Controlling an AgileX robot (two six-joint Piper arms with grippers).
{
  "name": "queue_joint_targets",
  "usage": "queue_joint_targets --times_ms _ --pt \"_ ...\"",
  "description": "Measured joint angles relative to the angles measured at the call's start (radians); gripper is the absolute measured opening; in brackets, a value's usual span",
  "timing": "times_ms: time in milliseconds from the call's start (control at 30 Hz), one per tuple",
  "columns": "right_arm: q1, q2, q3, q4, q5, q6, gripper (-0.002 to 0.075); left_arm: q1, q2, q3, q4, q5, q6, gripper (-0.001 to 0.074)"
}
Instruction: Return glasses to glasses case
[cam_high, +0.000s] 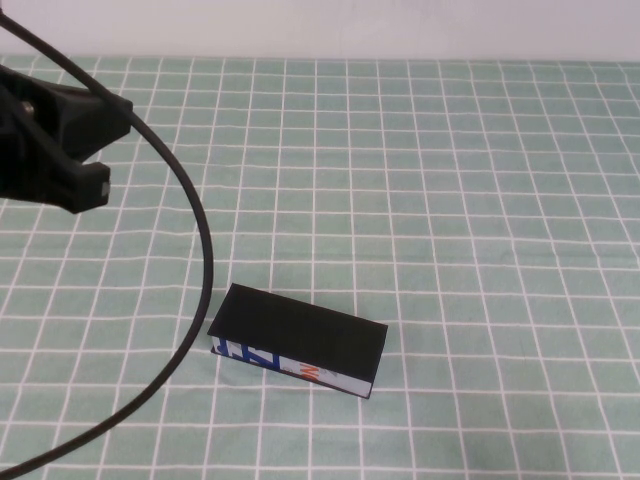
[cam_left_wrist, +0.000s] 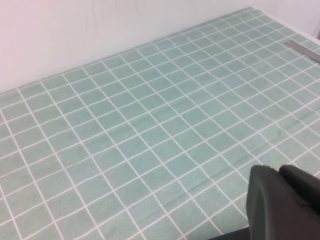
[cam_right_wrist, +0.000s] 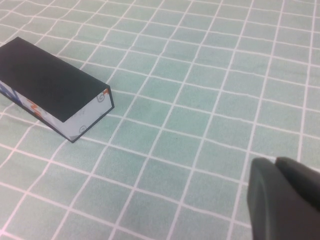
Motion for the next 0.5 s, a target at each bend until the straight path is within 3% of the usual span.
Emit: queue_joint_targets --times_ms 500 --pt "0.000 0.000 0.000 0.000 0.006 0.000 -0.0013 0.000 0.000 0.000 0.020 0.000 0.008 -0.0004"
